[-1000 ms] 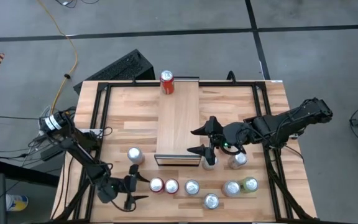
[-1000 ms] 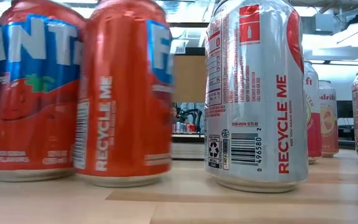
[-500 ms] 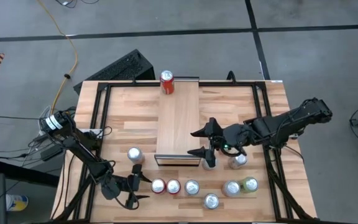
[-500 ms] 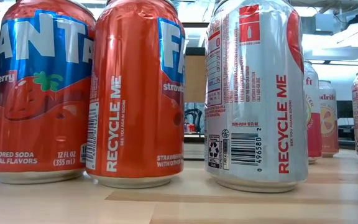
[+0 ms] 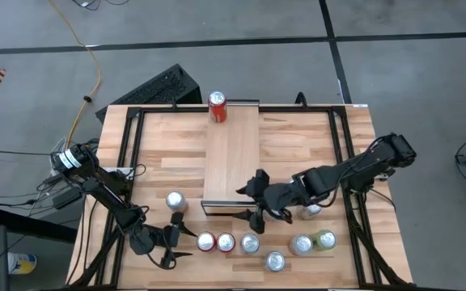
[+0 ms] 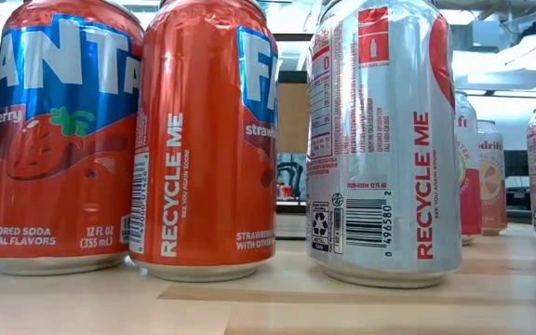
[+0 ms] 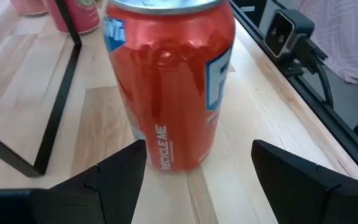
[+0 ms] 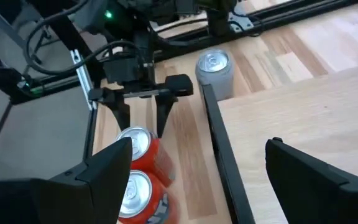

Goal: Place canned beverage on shelf
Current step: Put the left red soda can on the shelf aligned with the other red soda can

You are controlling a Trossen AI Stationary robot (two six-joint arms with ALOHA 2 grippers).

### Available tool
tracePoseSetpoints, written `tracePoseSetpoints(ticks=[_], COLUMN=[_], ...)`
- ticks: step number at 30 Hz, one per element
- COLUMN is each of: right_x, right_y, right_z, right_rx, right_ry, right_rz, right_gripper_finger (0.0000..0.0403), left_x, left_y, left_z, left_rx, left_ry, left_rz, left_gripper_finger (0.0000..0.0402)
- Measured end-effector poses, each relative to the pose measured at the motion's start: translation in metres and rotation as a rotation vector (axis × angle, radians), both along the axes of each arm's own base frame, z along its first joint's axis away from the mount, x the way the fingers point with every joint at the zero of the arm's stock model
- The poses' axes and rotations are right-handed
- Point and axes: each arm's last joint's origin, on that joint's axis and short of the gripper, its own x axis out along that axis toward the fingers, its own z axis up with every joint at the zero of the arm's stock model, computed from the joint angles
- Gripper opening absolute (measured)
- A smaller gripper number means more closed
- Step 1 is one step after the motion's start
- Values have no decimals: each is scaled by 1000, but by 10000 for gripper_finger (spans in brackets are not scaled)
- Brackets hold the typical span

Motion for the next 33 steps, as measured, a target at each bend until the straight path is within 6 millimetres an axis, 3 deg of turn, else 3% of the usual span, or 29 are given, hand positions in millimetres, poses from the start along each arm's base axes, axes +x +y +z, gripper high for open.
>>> tracePoseSetpoints(ticks=[8, 12, 29, 33], right_x=[18, 24, 19, 26], right_y=[17, 24, 31, 37], right_z=[-8, -7, -4, -19], right_rx=[-42, -38, -26, -18], right_ry=[97, 99, 104, 133], right_rz=[37, 55, 41, 36], right_gripper_finger=[340, 340, 340, 340], left_x=[2, 7, 9, 9], left_y=[4, 8, 13, 12], left_z=[-2, -3, -3, -1], left_rx=[89, 22, -29, -38], left_ry=[4, 39, 13, -3], left_rz=[-11, -11, 153, 161], left_gripper_finger=[279, 279, 279, 279])
